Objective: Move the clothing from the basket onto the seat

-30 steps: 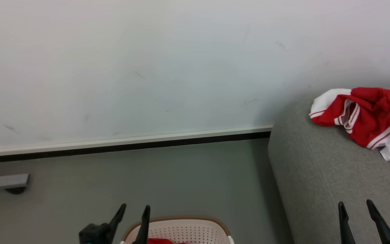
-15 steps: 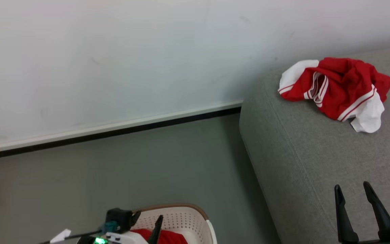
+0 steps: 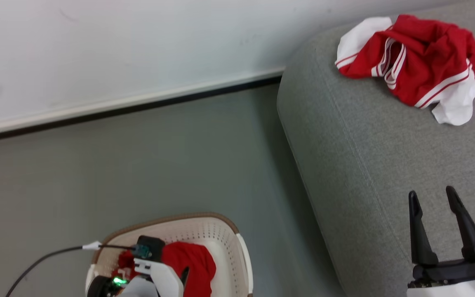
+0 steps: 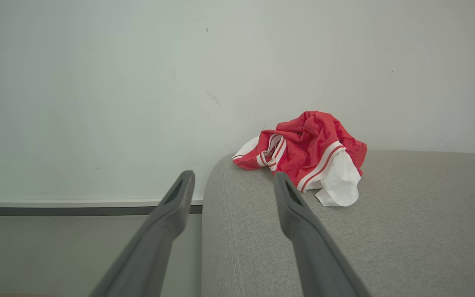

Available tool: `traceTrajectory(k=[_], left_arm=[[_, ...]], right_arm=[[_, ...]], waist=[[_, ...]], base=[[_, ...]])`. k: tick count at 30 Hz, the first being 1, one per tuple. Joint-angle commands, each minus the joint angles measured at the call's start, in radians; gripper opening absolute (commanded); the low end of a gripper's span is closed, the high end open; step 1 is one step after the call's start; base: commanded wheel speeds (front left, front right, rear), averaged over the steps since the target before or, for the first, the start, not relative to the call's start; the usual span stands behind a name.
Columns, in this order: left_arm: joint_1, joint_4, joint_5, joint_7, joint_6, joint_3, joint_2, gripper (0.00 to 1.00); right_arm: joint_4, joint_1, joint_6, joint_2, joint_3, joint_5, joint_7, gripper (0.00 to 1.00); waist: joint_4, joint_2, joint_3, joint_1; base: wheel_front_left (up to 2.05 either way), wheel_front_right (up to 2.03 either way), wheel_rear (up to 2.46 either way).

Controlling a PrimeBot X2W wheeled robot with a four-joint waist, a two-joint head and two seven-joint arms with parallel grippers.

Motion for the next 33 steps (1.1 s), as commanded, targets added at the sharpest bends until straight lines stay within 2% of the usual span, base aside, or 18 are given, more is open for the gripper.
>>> traceTrajectory(k=[1,17,33], left_arm=[[-0.028,0.020,-0.007,0.003,-0.004,-0.002,0.000,1.00],[-0.229,0.268,-0.049,-0.045,-0.004,-0.020,-0.015,1.00],[-0.429,0.342,-0.013,-0.056,0.015,-0.072,0.022,1.00]], right_arm=[[-0.008,-0.020,-0.003,0.000,-0.002,0.012,0.000,1.00],[-0.104,-0.098,-0.003,0.001,0.006,-0.002,0.000,1.00],[-0.361,-0.206,-0.003,0.001,0.018,-0.016,0.000,1.00]], waist=[[-0.013,0.0000,0.054,-0.0002],[-0.033,0.0000,0.273,-0.0002],[0.001,0.0000,0.535,-0.0002]], base=[[0.00,0.00,0.00],[0.00,0.00,0.00],[0.00,0.00,0.00]])
